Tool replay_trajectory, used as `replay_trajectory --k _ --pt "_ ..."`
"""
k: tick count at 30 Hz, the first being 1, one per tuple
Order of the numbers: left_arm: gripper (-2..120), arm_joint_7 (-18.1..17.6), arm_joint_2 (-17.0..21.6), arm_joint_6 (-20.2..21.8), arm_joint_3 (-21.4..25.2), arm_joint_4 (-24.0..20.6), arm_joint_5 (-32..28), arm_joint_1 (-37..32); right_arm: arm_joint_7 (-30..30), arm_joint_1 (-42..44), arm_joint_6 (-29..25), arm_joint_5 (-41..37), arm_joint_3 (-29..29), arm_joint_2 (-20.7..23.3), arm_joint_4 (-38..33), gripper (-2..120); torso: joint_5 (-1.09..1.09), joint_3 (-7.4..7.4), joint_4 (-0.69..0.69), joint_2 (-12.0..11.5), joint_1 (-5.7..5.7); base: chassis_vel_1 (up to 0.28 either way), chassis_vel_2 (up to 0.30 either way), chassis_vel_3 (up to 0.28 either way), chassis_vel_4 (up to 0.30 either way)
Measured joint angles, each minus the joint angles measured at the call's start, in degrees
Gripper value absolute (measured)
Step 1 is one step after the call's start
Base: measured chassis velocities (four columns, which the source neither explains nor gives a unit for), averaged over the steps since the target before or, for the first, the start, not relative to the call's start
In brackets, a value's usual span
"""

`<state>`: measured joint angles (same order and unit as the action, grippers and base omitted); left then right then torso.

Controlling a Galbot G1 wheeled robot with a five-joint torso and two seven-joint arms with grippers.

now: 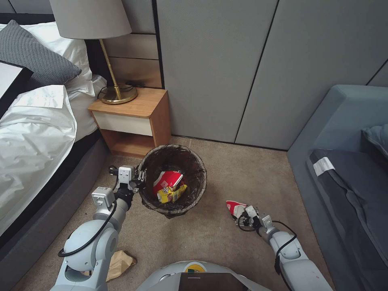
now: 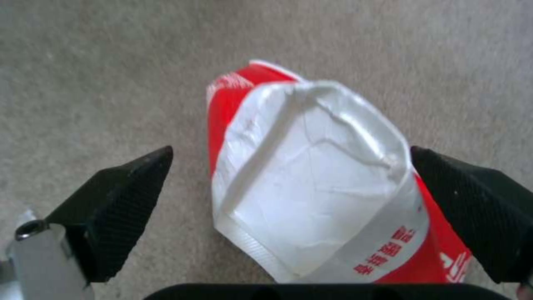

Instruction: Pick up the trash bin, then pick up the garbage from the floor and place it into the trash bin.

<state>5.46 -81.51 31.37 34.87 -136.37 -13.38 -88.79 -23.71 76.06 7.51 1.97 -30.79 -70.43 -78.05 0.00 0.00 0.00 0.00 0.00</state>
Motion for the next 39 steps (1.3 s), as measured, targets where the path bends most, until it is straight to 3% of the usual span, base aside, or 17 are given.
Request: replay_trajectory --k 20,31,34,36,39 --pt "7 0.0 0.0 -0.1 0.1 -0.2 0.0 -0.1 0.2 -2.7 -0.8 0.1 0.4 -0.4 3.6 99 0.0 0.0 0.0 0.0 0.0 0.0 0.0 0.0 0.0" --pt "7 0.0 -0.1 -0.2 0.1 0.0 0.1 0.0 0.1 -2.4 -1.0 0.3 0.1 -0.8 3.3 62 -0.01 0.0 0.0 0.0 0.0 0.0 0.0 0.0 0.0" --pt "7 0.0 -0.1 -0.4 0.0 0.0 0.1 -0.1 0.2 -1.9 -1.3 0.7 -0.3 -1.0 2.8 45 -0.01 0.0 -0.01 0.0 0.0 0.0 0.0 0.0 0.0" --pt "7 0.0 -0.1 -0.4 0.0 0.0 0.2 -0.1 0.2 -1.7 -1.3 0.7 -0.4 -1.0 2.7 43 -0.01 0.0 -0.01 0.0 0.0 0.0 0.0 0.0 0.0" --pt "7 0.0 -0.1 -0.7 0.0 0.0 0.2 -0.3 0.2 -1.1 -1.5 1.0 -0.9 -1.2 2.2 28 0.01 0.0 0.0 0.0 0.0 0.0 0.0 0.0 0.0"
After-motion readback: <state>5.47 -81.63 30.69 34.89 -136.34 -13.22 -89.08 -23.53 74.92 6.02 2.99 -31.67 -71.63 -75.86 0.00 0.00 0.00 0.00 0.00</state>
